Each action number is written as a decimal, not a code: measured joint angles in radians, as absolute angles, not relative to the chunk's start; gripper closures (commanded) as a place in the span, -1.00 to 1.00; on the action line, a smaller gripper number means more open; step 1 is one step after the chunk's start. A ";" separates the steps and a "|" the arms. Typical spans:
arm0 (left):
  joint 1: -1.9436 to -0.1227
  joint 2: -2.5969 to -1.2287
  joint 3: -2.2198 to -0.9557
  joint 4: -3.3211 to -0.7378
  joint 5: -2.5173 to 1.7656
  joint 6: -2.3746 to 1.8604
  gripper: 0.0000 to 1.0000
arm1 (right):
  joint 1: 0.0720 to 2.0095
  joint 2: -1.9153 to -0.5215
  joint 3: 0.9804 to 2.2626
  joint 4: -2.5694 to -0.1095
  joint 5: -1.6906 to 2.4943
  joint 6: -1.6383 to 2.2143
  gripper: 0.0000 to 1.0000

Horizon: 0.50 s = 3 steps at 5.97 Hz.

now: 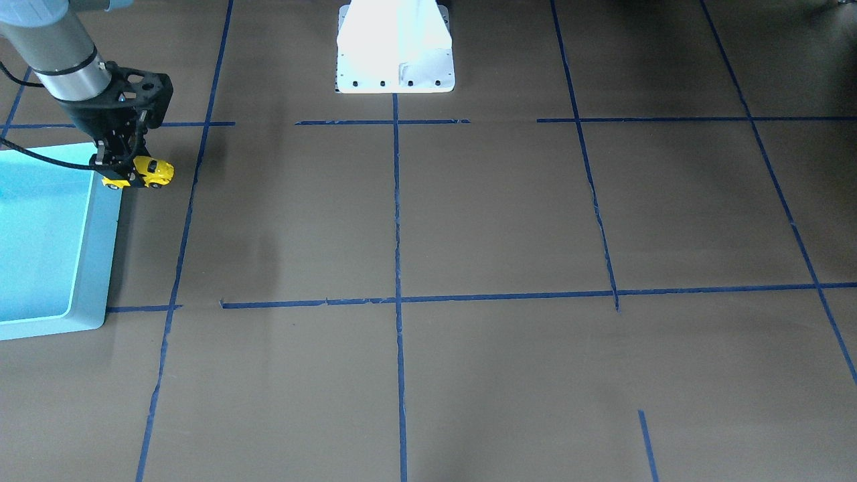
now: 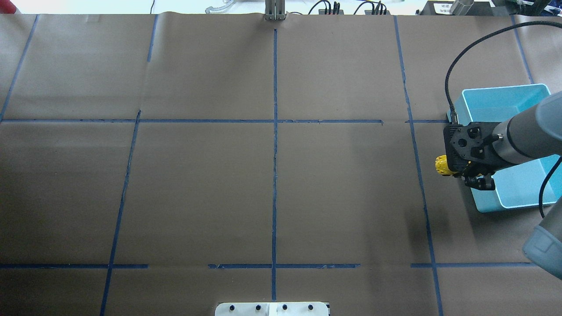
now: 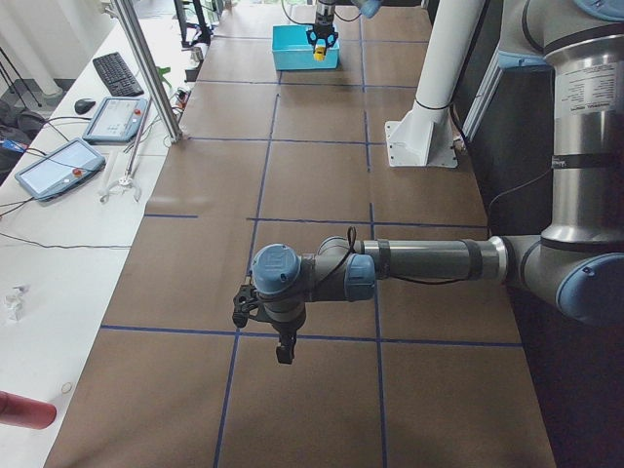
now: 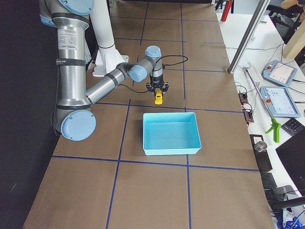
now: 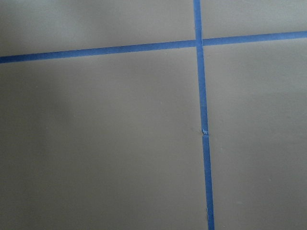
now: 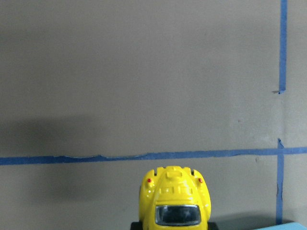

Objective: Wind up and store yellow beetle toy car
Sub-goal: 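Carry the car over the blue bin and open the right gripper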

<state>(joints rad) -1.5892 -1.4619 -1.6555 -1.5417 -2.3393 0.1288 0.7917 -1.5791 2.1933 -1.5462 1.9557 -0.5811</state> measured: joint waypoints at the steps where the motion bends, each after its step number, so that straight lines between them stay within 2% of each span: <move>1: -1.589 -1.462 -1.656 -1.542 -2.339 0.129 -1.00 | 0.850 -1.589 2.200 -1.585 1.972 -0.650 1.00; 3: -1.589 -1.462 -1.656 -1.542 -2.339 0.129 -1.00 | 0.976 -1.603 2.058 -1.571 1.999 -0.832 1.00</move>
<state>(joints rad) -1.5892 -1.4622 -1.6562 -1.5417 -2.3393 0.1288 0.9764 -1.6027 2.0583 -1.5713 1.9988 -0.8320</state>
